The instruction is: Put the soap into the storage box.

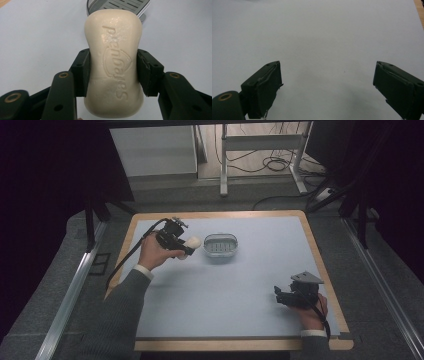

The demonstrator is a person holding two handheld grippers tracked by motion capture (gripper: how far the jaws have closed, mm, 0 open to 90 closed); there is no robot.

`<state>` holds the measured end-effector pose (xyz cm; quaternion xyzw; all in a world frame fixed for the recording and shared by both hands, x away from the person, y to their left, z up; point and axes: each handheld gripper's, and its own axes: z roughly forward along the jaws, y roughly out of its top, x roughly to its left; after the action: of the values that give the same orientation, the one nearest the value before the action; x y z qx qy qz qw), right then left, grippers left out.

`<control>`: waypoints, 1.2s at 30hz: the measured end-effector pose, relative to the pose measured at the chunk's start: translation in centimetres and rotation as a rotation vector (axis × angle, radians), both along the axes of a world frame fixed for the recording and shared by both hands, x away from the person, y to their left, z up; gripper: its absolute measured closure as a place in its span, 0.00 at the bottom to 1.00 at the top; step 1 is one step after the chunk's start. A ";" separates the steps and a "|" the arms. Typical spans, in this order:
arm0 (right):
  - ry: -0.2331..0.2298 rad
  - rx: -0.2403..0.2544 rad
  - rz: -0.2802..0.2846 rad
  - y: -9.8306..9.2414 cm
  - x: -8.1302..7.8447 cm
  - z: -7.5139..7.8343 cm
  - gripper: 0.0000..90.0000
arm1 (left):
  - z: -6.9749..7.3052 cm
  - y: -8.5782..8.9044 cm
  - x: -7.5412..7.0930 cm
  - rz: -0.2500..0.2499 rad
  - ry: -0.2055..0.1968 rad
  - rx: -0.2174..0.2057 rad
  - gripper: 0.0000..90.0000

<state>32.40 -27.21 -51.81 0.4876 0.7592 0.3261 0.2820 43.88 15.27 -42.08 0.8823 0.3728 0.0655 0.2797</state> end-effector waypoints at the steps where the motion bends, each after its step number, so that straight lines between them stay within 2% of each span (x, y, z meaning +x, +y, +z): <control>1: -0.002 0.000 -0.001 0.0 0.0 0.0 0.09 | 0.0 0.0 0.1 0.002 0.002 -0.002 0.55; 4: -0.002 -0.002 -0.002 0.0 0.0 0.0 0.09 | -0.1 -0.1 0.5 0.000 0.007 -0.008 0.55; 9: -0.004 -0.004 -0.004 0.0 0.0 0.0 0.09 | 0.1 -1.2 1.0 -0.019 0.003 0.013 0.55; 13: -0.003 -0.006 -0.001 0.1 0.0 -0.1 0.09 | 0.2 -1.7 1.4 -0.031 0.009 0.003 0.55; 15: -0.004 -0.006 0.000 0.1 0.0 -0.1 0.09 | 0.3 -2.1 1.5 -0.030 0.001 0.020 0.55; 21: -0.003 -0.011 0.005 0.2 0.0 -0.1 0.09 | 0.6 -3.1 1.9 -0.043 0.002 -0.008 0.55; 24: -0.003 -0.010 0.008 0.3 0.0 -0.1 0.09 | 0.7 -3.4 2.1 -0.045 -0.003 0.015 0.55; 28: 0.000 -0.009 0.008 0.3 0.0 -0.2 0.09 | 1.1 -3.7 2.4 -0.060 0.000 0.021 0.55; 31: -0.001 -0.011 0.009 0.4 0.0 -0.2 0.09 | 1.1 -3.7 2.9 -0.055 0.012 -0.008 0.55; 32: 0.000 -0.013 0.011 0.5 0.0 -0.2 0.09 | 1.0 -3.7 3.2 -0.057 0.013 0.007 0.55; 36: 0.003 -0.017 0.010 0.5 0.1 -0.3 0.09 | 0.7 -4.2 3.6 -0.061 0.019 0.020 0.55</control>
<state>32.47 -26.74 -52.09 0.4818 0.7647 0.3205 0.2834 47.47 11.08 -41.37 0.8966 0.3475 0.0521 0.2693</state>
